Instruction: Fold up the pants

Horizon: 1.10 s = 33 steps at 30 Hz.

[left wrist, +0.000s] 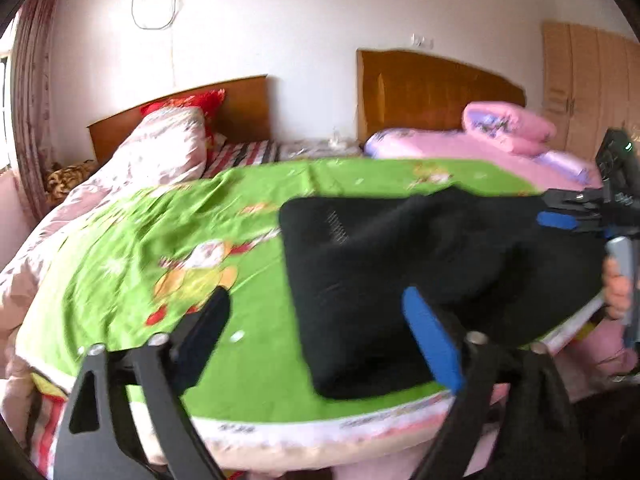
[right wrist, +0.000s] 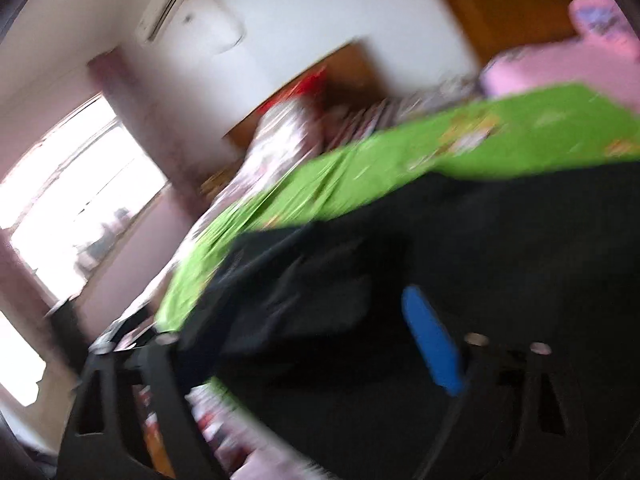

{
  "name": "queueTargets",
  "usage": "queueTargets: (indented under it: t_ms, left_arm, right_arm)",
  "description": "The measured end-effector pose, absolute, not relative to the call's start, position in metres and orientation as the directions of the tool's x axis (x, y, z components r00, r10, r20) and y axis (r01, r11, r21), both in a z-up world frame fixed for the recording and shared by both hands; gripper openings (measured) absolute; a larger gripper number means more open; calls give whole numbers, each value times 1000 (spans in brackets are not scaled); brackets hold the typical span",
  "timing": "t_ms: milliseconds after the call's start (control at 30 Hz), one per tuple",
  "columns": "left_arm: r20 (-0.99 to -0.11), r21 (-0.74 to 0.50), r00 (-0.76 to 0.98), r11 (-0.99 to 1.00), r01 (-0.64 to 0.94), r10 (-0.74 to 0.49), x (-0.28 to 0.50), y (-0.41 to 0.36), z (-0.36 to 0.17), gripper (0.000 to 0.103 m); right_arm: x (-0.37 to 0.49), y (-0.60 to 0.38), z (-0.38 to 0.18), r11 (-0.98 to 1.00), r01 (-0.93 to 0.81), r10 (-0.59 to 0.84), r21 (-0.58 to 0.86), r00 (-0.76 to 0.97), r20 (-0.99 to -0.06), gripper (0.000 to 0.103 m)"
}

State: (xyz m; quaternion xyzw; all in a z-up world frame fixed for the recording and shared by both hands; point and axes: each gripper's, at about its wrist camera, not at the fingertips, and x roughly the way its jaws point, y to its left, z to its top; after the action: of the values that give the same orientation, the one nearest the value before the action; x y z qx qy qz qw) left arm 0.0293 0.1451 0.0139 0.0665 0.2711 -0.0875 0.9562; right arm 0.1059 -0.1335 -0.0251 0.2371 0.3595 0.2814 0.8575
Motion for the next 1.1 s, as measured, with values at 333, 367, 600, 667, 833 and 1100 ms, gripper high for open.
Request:
queueTargets:
  t_ms: [333, 367, 600, 667, 833, 1100]
  left_arm:
    - [-562, 176, 817, 946, 271, -130, 11, 120, -28, 72]
    - [-556, 173, 820, 946, 274, -136, 7, 121, -28, 72]
    - [-543, 200, 829, 939, 280, -132, 7, 130, -27, 51]
    - [-527, 191, 838, 941, 281, -143, 2, 134, -23, 41]
    - [-519, 190, 839, 935, 299, -163, -4, 139, -24, 39]
    - [-561, 235, 817, 920, 314, -136, -1, 140, -34, 49]
  right_arm:
    - [127, -115, -53, 742, -236, 643, 628, 517, -565, 64]
    - [130, -117, -54, 732, -225, 648, 642, 520, -557, 64]
    - [141, -114, -46, 746, -226, 623, 626, 568, -538, 12]
    - [129, -113, -27, 773, -266, 598, 576, 608, -522, 10]
    - [114, -126, -25, 796, -239, 562, 556, 633, -532, 9]
    - [126, -129, -67, 783, -186, 585, 594, 547, -599, 13]
